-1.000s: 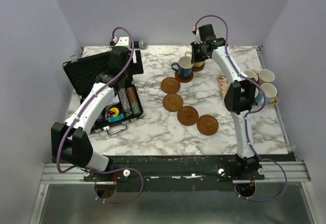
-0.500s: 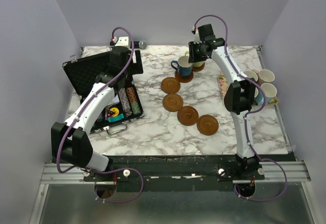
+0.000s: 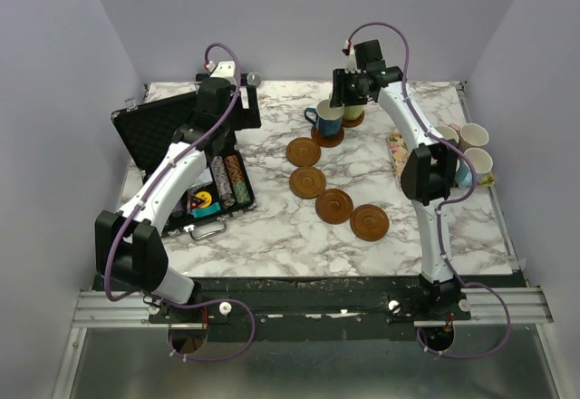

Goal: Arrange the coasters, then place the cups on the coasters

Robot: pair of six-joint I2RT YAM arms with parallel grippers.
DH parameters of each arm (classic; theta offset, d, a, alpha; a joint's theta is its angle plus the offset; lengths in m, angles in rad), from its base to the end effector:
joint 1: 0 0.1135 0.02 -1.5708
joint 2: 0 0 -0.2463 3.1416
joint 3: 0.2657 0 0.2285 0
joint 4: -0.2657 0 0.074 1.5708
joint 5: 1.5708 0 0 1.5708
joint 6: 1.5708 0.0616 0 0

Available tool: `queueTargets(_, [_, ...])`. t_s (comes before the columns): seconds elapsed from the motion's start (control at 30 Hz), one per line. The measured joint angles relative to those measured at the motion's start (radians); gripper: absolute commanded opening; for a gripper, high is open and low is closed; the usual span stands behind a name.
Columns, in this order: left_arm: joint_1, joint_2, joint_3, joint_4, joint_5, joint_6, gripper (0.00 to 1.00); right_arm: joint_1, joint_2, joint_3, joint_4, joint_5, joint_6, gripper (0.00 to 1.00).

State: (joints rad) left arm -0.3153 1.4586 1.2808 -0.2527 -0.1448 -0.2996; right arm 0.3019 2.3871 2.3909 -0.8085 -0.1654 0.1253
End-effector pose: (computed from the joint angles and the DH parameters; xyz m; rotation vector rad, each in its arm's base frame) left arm 0.3285 -0.0978 0.3220 -0.0774 2.0037 -0.2502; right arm 0.4869 0.1623 0.2459 -0.2911 2.3805 0.3989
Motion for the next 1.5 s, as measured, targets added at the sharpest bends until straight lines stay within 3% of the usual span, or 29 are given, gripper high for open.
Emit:
queueTargets(0.23, [0.000, 0.190, 0.157, 0.050, 0.179, -0.040, 0.97, -0.001, -0.133, -0.110, 0.066, -0.014, 0.050, 0.60])
queueTargets(0.47, [0.000, 0.465, 0.400, 0.062, 0.404, -0.111, 0.96, -0.037, -0.372, -0.323, 0.166, -0.019, 0.113, 0.60])
queueTargets(0.7, [0.000, 0.690, 0.595, 0.080, 0.568, -0.201, 0.97, -0.185, -0.584, -0.605, 0.227, -0.007, 0.138, 0.59])
queueTargets(0.93, [0.000, 0.828, 0.678, 0.203, 0.653, -0.339, 0.96, -0.217, -0.710, -0.780, 0.231, 0.022, 0.137, 0.59])
queueTargets(1.2, [0.000, 0.999, 0.807, 0.300, 0.687, -0.457, 0.96, -0.216, -0.797, -0.869, 0.238, 0.024, 0.156, 0.59])
queueTargets(1.5, [-0.001, 1.020, 0.780, 0.395, 0.731, -0.537, 0.96, -0.216, -0.802, -0.883, 0.243, 0.026, 0.166, 0.59])
